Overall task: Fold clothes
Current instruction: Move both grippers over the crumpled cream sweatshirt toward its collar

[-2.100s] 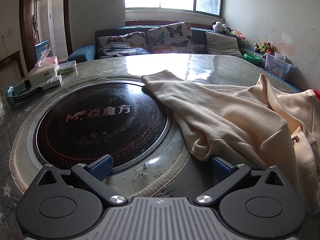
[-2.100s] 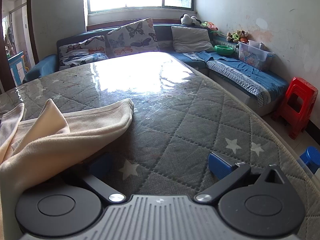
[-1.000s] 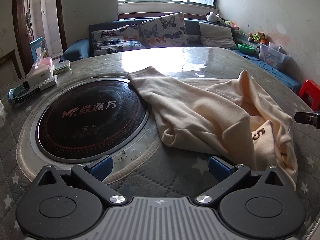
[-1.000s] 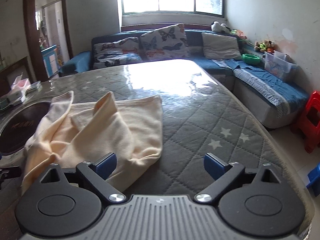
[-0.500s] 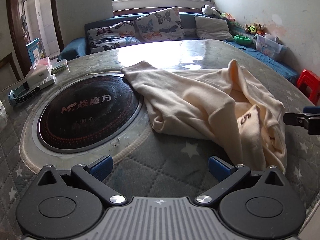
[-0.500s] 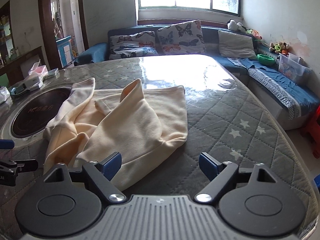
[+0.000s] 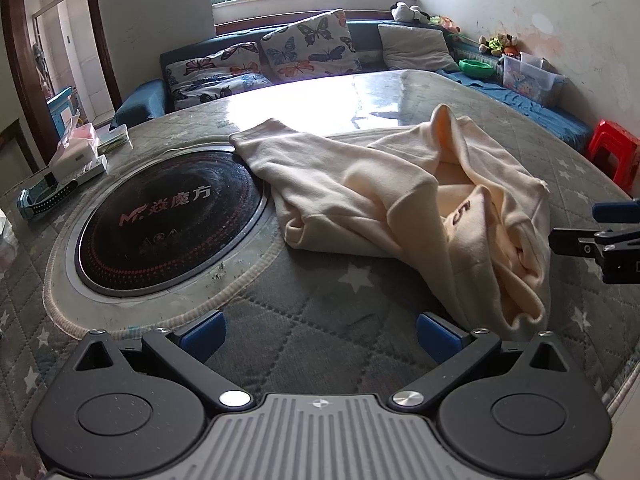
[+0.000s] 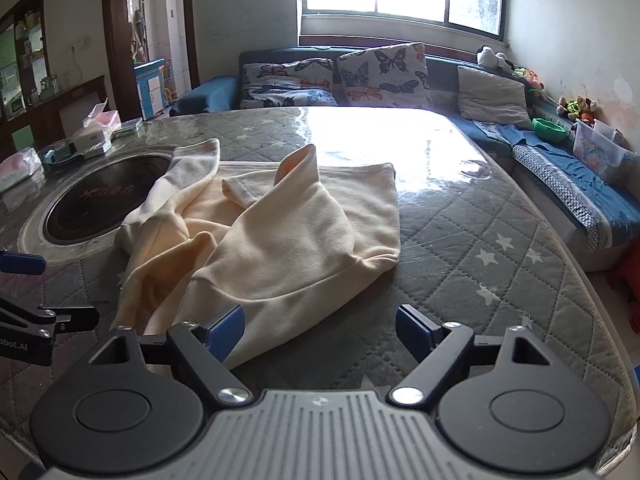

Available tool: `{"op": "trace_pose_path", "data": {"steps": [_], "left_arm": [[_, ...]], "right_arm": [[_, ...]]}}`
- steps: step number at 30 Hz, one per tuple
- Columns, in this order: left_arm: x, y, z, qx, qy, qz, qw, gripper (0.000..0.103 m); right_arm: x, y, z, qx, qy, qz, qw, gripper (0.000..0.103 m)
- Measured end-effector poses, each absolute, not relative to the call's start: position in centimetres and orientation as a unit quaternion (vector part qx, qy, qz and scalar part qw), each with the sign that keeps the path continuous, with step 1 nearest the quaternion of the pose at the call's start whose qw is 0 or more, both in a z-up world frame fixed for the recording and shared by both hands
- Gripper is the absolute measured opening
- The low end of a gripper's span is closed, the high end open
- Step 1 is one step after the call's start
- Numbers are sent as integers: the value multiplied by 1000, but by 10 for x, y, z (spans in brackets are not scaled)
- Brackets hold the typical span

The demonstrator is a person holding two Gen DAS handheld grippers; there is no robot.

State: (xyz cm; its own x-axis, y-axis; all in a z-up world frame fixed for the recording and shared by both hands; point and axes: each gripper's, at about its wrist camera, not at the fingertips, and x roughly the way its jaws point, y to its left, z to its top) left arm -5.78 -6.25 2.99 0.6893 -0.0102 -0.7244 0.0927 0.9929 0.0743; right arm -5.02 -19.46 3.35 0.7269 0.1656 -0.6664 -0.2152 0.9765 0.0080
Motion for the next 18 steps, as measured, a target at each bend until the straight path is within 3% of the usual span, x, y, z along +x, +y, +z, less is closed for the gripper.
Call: {"op": "trace_pose_path", "data": {"steps": [18], "left_arm": [[-62,-68,32,64,398,-21,915,103]], "right_arm": [[-52,-201,45,-59,348,109,929,84]]}}
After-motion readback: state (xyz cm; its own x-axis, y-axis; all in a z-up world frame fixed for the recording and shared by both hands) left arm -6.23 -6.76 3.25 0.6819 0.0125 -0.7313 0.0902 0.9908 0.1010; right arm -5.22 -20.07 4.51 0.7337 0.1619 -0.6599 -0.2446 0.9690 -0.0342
